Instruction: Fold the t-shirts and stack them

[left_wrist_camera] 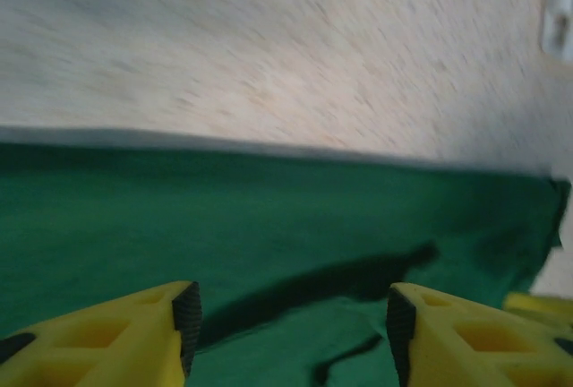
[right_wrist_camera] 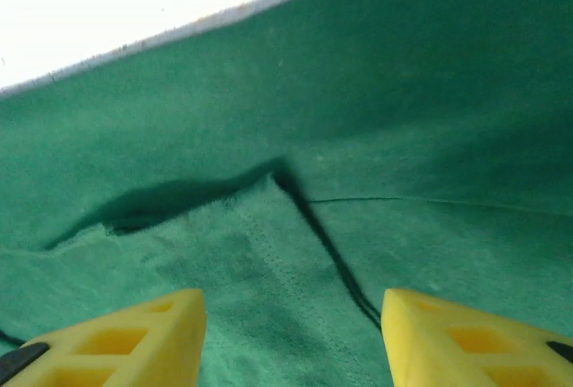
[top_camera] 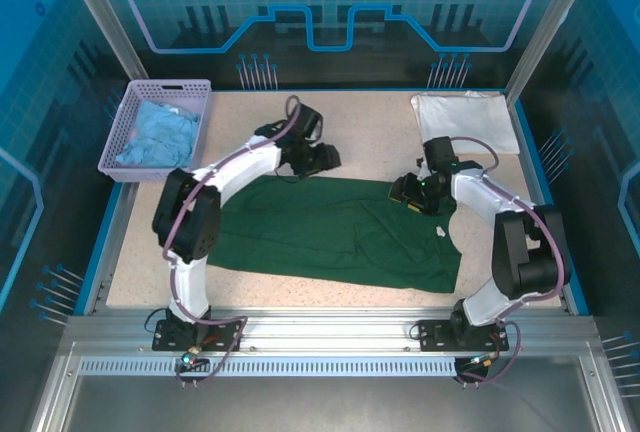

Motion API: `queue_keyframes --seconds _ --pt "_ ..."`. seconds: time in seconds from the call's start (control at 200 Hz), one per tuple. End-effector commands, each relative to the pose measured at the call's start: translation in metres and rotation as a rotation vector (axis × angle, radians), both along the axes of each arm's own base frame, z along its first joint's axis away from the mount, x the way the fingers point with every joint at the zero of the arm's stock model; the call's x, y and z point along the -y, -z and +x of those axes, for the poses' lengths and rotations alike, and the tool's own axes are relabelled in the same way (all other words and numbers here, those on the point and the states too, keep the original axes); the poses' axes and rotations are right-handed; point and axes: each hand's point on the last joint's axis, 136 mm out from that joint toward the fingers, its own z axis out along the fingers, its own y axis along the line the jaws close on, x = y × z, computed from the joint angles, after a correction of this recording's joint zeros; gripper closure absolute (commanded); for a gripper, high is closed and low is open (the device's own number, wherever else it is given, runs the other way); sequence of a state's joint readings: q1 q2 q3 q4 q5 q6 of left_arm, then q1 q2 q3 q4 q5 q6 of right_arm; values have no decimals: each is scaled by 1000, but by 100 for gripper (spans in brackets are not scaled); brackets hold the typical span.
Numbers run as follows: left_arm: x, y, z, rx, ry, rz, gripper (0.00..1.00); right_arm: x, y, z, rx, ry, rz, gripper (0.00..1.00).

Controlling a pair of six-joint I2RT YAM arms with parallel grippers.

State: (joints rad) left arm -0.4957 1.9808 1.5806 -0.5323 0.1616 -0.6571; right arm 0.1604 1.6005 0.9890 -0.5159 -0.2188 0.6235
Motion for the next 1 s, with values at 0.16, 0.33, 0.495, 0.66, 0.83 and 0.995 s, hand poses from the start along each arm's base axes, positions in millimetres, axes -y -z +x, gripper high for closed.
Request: queue_keyframes --seconds 0.16,0.33,0.495,0.66,0.83,0.995 --pt "18 48 11 -75 67 20 44 -10 20 27 -69 -77 -56 44" --pt "9 84 6 -83 80 75 44 -16 30 32 -87 -100 -68 46" --pt "8 88 11 -63 77 78 43 -26 30 29 -89 -143 -85 47" --pt "5 93 9 -67 63 83 43 -31 33 23 -100 -167 -97 49" --pt "-1 93 10 -60 42 100 43 -33 35 22 -109 -174 -86 56" --pt "-3 93 8 -63 29 101 43 -37 37 22 -118 -187 -72 69"
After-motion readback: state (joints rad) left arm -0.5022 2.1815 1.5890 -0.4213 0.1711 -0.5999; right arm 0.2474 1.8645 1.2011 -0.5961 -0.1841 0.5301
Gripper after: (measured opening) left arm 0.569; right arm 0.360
